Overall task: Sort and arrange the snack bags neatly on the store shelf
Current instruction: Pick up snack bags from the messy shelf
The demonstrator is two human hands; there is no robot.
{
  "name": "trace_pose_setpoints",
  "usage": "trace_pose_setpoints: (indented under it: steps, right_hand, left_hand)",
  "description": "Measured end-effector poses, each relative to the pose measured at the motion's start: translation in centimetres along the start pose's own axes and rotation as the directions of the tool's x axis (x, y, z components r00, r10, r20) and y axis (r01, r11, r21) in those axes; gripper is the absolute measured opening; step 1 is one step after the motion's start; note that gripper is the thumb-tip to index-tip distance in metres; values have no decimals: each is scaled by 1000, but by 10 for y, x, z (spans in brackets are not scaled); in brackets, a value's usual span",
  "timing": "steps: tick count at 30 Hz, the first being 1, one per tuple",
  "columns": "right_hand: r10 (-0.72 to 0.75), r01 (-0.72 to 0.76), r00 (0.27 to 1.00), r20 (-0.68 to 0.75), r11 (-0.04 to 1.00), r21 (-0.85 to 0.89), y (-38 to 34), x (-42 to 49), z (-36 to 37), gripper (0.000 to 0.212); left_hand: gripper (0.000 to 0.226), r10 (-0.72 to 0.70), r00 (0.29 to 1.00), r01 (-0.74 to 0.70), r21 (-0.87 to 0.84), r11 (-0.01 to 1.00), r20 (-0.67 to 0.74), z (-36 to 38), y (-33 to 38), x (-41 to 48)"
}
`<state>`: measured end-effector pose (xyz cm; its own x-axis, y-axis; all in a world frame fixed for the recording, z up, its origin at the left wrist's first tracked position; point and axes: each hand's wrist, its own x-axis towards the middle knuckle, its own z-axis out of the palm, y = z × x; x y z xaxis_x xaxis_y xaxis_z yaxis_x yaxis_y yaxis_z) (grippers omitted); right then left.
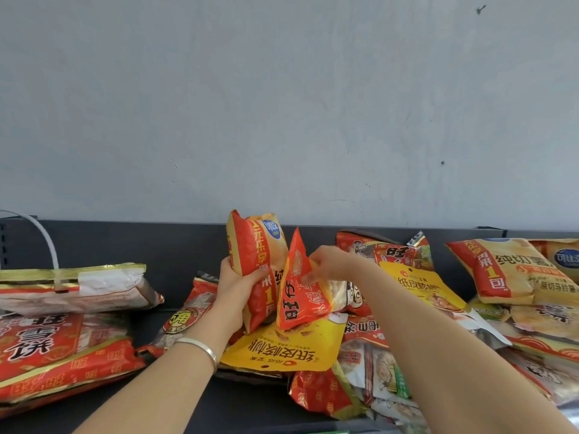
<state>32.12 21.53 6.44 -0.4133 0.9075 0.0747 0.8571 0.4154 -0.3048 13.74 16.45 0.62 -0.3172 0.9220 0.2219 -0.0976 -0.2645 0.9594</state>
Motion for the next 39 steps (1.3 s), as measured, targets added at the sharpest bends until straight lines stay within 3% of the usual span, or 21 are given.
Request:
trace_pose_setpoints:
  steps: [4,7,12,23,31,39]
  right_hand:
    - [49,-21,966,-256,994,110,9,-7,-11,31]
    - [174,-8,866,-469,942,335,22,-17,-39,38]
    - [342,50,713,-612,846,531,71,-58,-88,48]
    - [573,18,421,-703,769,638,266,-203,-171,37]
    - [679,-16,287,-676,709,705,392,-269,-205,46]
    - [726,36,215,-654,663,748,491,-265,-246,41]
  left_hand:
    - [64,91,996,-93,-67,993,-25,11,22,-3]
    - [66,169,985,-171,-117,978,-30,36,46,-5]
    - [65,208,977,-199,-164,966,39,119,61,-26]
    - [60,213,960,-151,-307,940,180,361,55,-117]
    - [61,232,926,-147,-280,949,299,502,32,-152]
    - [64,313,890,-230,-266,936,332,623,19,-125]
